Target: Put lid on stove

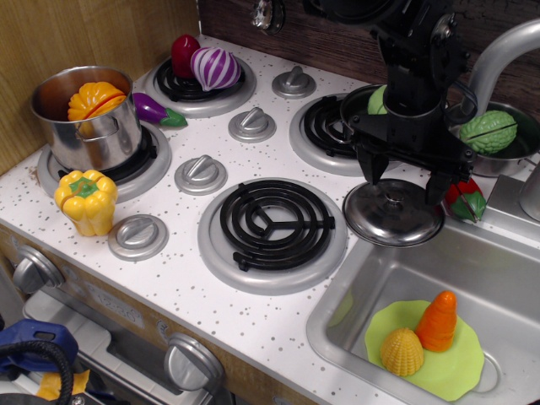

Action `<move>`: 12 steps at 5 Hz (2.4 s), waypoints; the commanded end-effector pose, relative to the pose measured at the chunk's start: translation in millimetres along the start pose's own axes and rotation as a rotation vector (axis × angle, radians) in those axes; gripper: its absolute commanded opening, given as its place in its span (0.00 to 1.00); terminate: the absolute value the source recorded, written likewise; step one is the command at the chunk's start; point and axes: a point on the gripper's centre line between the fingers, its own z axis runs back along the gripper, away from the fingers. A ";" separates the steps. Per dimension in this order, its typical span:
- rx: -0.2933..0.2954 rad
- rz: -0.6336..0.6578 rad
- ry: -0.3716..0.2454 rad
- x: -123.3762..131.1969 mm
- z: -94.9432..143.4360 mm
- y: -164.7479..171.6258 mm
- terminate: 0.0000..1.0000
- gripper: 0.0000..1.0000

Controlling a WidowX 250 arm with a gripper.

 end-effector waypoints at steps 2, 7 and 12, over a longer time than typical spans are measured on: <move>-0.024 -0.006 -0.047 4.2 -10.1 10.1 0.00 1.00; -0.003 0.085 0.072 12.2 35.7 -21.6 0.00 0.00; 0.201 -0.027 0.026 -50.6 64.7 64.7 0.00 0.00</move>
